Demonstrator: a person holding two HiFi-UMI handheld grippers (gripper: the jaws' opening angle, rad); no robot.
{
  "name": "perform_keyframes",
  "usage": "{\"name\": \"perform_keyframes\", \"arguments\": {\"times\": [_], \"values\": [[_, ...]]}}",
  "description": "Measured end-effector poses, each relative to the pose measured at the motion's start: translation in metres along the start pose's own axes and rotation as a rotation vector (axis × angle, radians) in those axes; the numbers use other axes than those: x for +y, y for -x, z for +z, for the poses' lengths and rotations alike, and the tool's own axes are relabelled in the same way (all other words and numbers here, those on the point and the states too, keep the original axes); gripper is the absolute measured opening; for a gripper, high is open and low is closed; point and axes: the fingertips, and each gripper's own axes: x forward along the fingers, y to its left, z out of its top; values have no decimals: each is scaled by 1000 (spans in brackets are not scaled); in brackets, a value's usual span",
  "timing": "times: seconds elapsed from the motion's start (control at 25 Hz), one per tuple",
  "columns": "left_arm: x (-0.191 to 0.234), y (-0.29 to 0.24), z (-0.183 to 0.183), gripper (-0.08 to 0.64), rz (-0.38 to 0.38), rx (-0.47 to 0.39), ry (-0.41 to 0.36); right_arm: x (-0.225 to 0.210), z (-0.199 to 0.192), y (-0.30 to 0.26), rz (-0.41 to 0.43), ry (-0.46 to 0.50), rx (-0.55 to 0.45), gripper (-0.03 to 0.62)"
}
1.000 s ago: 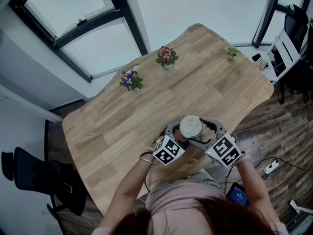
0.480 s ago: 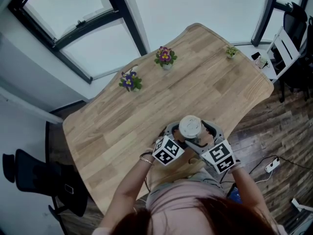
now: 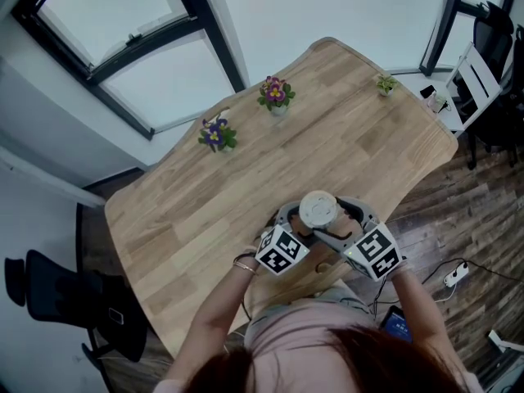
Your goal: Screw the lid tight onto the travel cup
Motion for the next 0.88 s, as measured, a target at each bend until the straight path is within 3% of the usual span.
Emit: {"name": "perform_keyframes", "arguments": {"times": [0.12,0.24,0.64,0.76,0.88], "values": [[0,0,0,347,22,-4,12,1,-1,1,-172,-55,-52,351],[1,0,-1,347,16,-3,9,2,-2,0,-225,-87,-72,351],[-3,-2,-1,347,-43,12,-44,-3,-5,7,138,35,73,353],[-2,-2,-1,347,-37,11,-39,-2,-3,3,158,64,73,351],[-2,-1,-1,347,-27,12,-34,0,0,1,82,45,30,351]]}}
